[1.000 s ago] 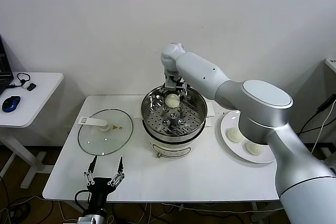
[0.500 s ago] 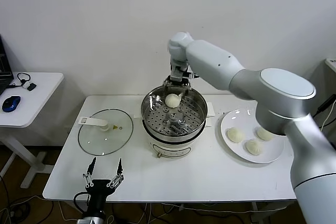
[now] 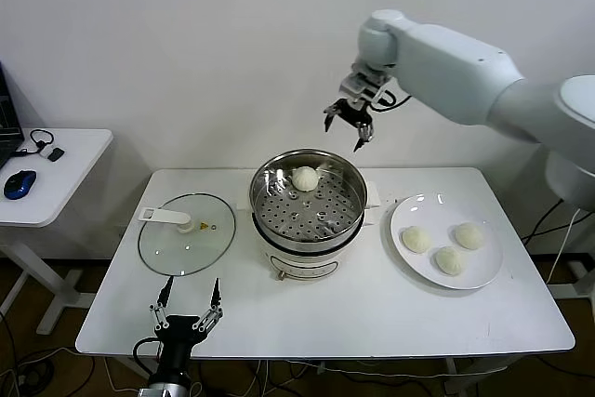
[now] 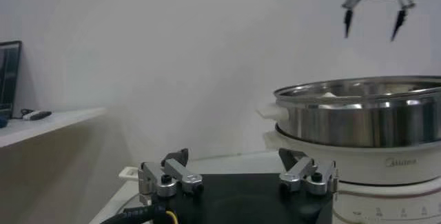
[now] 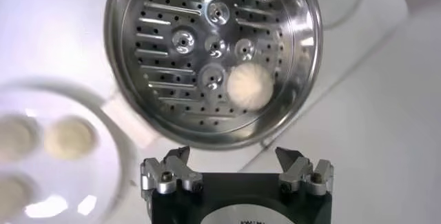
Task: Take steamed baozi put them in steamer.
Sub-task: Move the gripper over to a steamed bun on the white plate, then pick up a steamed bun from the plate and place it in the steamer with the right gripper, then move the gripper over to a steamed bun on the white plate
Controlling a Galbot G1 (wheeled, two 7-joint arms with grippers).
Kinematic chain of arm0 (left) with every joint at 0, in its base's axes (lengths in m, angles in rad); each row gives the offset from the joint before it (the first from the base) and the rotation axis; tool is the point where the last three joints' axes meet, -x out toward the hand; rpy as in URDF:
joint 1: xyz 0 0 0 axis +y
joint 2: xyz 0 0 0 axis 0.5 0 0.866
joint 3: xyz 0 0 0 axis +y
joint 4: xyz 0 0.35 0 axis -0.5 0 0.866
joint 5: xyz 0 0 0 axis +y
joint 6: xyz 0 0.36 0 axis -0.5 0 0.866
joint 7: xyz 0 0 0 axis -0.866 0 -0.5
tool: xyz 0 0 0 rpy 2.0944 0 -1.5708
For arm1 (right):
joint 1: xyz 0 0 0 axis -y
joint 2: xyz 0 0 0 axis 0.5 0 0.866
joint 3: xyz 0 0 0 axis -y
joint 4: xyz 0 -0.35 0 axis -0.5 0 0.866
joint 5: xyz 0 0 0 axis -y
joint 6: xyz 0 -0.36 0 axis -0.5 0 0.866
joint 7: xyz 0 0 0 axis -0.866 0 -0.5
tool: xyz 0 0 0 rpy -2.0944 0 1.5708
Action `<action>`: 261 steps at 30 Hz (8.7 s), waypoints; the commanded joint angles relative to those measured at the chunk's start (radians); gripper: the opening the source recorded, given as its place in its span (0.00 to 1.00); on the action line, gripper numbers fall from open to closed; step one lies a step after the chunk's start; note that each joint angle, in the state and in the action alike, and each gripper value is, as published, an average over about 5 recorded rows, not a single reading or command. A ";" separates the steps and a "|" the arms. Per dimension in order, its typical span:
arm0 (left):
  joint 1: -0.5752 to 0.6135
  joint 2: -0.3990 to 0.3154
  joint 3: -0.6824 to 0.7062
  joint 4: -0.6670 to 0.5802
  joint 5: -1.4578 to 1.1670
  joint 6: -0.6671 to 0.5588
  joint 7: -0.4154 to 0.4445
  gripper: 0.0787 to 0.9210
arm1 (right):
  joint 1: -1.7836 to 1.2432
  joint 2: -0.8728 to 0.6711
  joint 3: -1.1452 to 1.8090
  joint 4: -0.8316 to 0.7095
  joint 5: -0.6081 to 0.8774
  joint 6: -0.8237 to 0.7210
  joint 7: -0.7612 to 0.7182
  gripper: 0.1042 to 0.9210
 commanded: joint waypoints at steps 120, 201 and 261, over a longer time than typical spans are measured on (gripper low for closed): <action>0.025 -0.008 0.016 0.016 -0.014 -0.003 -0.013 0.88 | -0.220 -0.321 0.226 0.213 0.032 -0.298 0.029 0.70; 0.007 -0.019 0.030 0.008 0.013 0.006 -0.029 0.88 | -0.263 0.339 0.092 -0.125 0.194 -0.416 0.049 0.68; 0.016 -0.018 0.031 0.003 -0.006 0.004 -0.029 0.88 | -0.046 -0.565 -0.029 0.399 0.011 -0.279 -0.102 0.88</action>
